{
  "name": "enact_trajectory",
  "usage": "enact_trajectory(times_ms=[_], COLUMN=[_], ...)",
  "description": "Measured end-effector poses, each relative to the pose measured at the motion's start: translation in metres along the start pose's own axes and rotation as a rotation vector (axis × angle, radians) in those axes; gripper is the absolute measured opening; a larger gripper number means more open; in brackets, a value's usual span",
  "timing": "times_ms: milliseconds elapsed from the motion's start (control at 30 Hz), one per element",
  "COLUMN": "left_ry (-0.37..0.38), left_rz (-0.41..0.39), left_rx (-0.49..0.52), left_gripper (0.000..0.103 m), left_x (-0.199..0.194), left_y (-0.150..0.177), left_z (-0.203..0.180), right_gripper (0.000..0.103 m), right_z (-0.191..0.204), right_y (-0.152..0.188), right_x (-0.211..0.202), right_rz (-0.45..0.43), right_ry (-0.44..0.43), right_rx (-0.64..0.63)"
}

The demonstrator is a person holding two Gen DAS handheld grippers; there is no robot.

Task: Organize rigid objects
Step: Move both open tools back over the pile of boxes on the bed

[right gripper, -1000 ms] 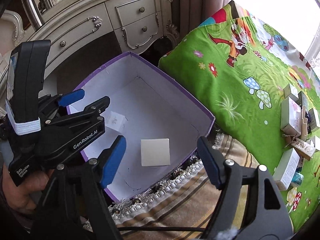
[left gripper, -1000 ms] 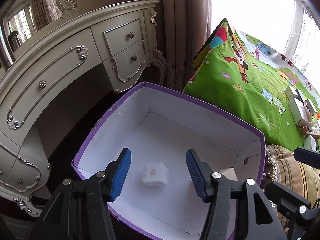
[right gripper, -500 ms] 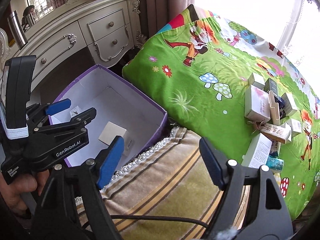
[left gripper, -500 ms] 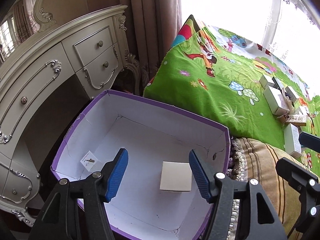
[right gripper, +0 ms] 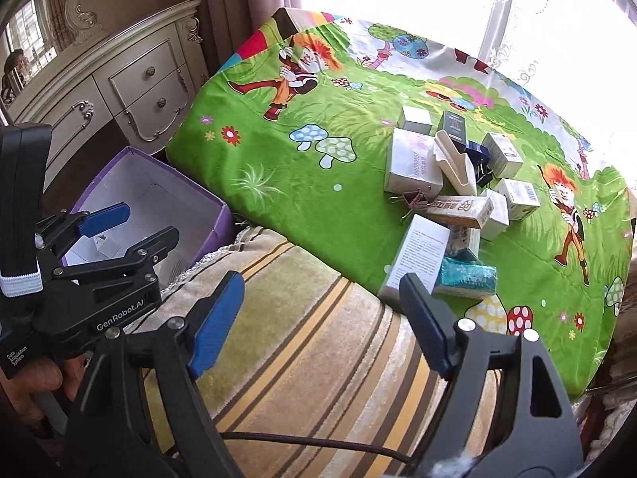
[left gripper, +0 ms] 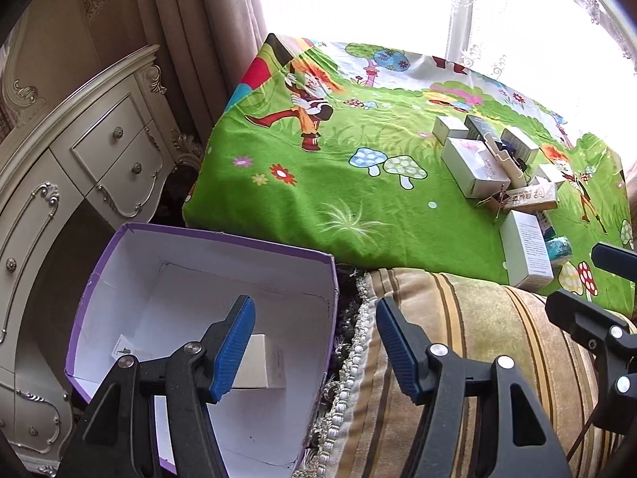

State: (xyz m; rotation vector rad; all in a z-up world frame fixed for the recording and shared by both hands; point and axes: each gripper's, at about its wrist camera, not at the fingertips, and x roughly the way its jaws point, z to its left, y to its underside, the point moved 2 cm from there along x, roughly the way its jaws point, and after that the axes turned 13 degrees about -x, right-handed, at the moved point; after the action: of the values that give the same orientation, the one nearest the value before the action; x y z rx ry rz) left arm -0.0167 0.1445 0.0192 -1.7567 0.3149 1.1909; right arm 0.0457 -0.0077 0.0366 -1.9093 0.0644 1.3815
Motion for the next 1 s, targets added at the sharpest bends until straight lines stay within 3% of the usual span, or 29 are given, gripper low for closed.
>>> enact_trajectory(times_ms=[533, 767, 1000], left_ry=[0.139, 0.225, 0.282], left_rz=[0.086, 0.169, 0.265], left_rx=[0.141, 0.189, 0.209], left_gripper=[0.064, 0.064, 0.064], left_x=[0.016, 0.030, 0.053], left_y=[-0.001, 0.001, 0.002], left_z=[-0.089, -0.132, -0.170], right_gripper=[0.083, 0.083, 0.083], right_z=[-0.112, -0.142, -0.163], right_y=[0.062, 0.077, 0.088], right_x=[0.000, 0.010, 0.022], right_rz=[0.070, 0.096, 0.101], right_ry=[0.082, 0.095, 0.054], right_rx=[0.257, 0.317, 0.381])
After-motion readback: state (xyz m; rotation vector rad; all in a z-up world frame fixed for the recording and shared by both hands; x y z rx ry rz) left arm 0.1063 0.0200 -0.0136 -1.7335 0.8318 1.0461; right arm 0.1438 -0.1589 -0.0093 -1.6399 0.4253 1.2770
